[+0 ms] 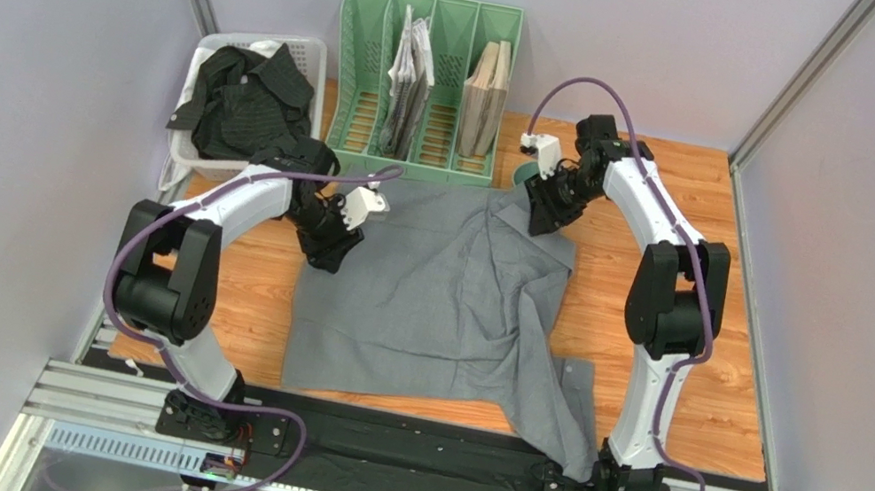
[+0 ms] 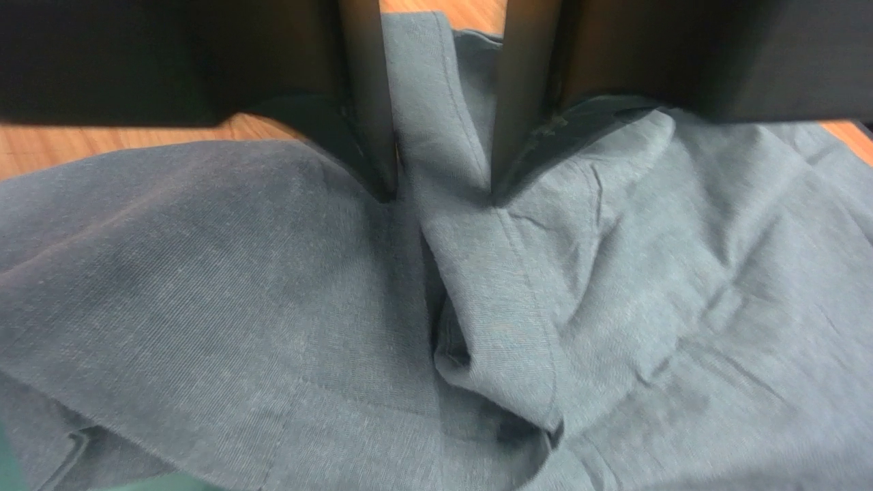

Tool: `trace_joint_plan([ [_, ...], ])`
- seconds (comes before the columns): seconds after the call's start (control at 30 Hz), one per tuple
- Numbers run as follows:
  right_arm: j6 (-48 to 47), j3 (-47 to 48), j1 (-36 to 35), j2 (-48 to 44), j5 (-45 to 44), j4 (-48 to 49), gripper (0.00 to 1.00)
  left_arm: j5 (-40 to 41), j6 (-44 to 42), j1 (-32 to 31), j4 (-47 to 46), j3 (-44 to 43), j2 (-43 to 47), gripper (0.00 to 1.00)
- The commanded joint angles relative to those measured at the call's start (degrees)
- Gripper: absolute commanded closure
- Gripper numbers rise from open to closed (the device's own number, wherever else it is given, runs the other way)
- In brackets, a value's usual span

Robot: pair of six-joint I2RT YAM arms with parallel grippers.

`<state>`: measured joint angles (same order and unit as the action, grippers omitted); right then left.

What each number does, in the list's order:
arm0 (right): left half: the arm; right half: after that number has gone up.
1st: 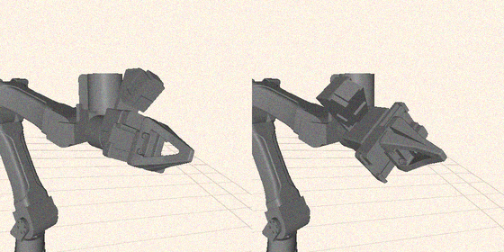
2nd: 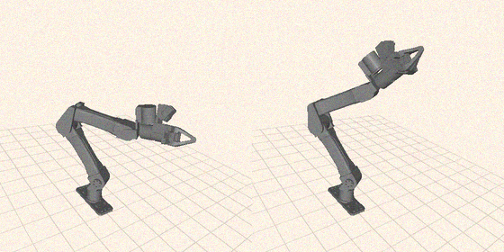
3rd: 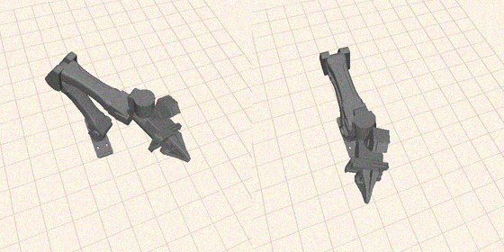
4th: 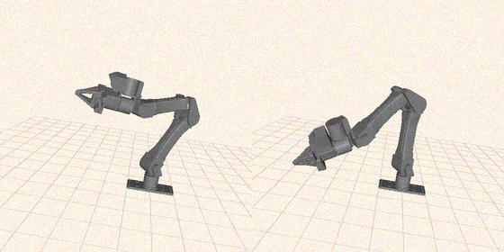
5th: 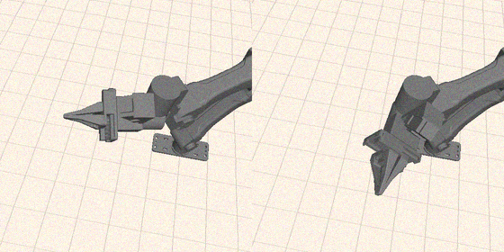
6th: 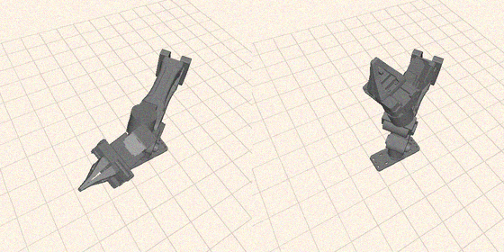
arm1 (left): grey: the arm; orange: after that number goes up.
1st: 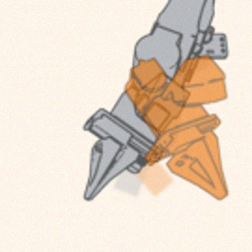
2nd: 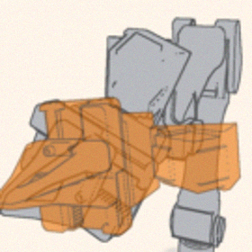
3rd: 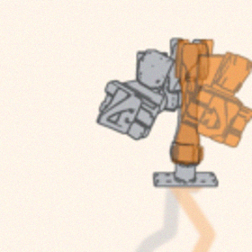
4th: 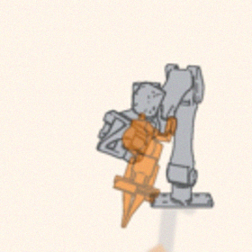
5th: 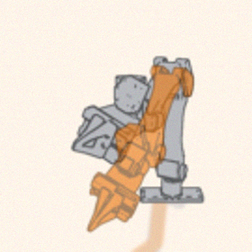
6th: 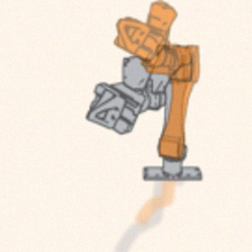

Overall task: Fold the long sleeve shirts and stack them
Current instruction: Flatten the shirt out

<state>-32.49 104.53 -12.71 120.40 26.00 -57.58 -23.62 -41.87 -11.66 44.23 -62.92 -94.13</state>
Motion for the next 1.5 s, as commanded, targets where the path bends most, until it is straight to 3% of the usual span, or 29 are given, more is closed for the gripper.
trace_joint_plan([
  [0.0,-1.7,-1.5,0.4,-3.3,-0.9,-1.5,0.81,1.2,-0.8,-0.7,-0.8,-1.8,-1.8,0.60],
  [0.07,-2.2,-4.4,1.3,-5.5,-0.7,-2.2,1.00,2.0,-1.2,-0.9,-0.8,-1.7,-2.6,0.73],
  [0.1,-2.7,-5.5,2.5,-6.7,-0.9,-2.4,1.00,2.1,-1.5,-1.0,-0.2,-1.4,-2.7,0.85],
  [0.2,-2.2,-9.3,7.0,-11.8,-1.1,-3.7,1.00,2.7,-2.8,-1.1,0.9,-0.1,-2.7,0.99],
  [0.4,-3.6,-22.0,18.6,-19.0,-4.7,-7.0,1.00,5.9,-5.9,-1.1,2.6,4.6,0.1,1.00],
  [0.6,-3.2,-31.6,22.3,-20.6,-8.2,-6.5,1.00,5.9,-7.2,-1.3,5.8,5.9,3.0,1.00],
  [0.93,-2.2,-27.5,30.6,-16.6,-15.4,-5.1,0.99,8.2,-10.5,-1.3,9.5,9.4,5.9,1.00],
  [1.0,-2.0,-26.2,30.7,-16.5,-16.0,-5.2,0.91,8.1,-9.6,-1.3,9.6,8.3,6.8,1.00],
  [1.03,-1.9,-25.0,30.7,-16.8,-16.0,-6.0,0.79,7.4,-8.9,-1.3,9.8,7.7,7.3,1.00],
  [1.07,-2.0,-22.6,30.7,-17.4,-14.1,-6.9,0.73,6.4,-8.5,-1.4,10.3,6.3,7.7,0.99],
  [1.1,-2.9,-21.2,30.7,-17.9,-12.8,-8.0,0.66,3.7,-7.8,-1.5,10.8,5.7,8.9,0.89],
  [1.17,-5.1,-19.5,30.6,-21.4,-8.3,-11.6,0.43,0.0,-7.7,-1.8,12.9,4.0,10.3,0.74],
  [1.23,-9.1,-20.1,29.6,-24.9,-6.2,-14.2,0.33,-4.1,-7.3,-2.0,13.6,3.5,12.1,0.66],
  [1.3,-12.2,-22.6,28.2,-31.3,-0.9,-16.1,0.31,-7.6,-6.9,-3.7,14.5,3.3,14.4,0.54],
  [1.37,-17.9,-25.3,26.4,-38.0,4.1,-19.0,0.30,-9.3,-6.0,-6.1,13.4,4.3,16.2,0.50],
  [1.47,-17.5,-32.9,19.0,-44.2,2.8,-16.3,0.30,-13.0,-2.8,-7.8,9.2,6.7,19.0,0.41],
])
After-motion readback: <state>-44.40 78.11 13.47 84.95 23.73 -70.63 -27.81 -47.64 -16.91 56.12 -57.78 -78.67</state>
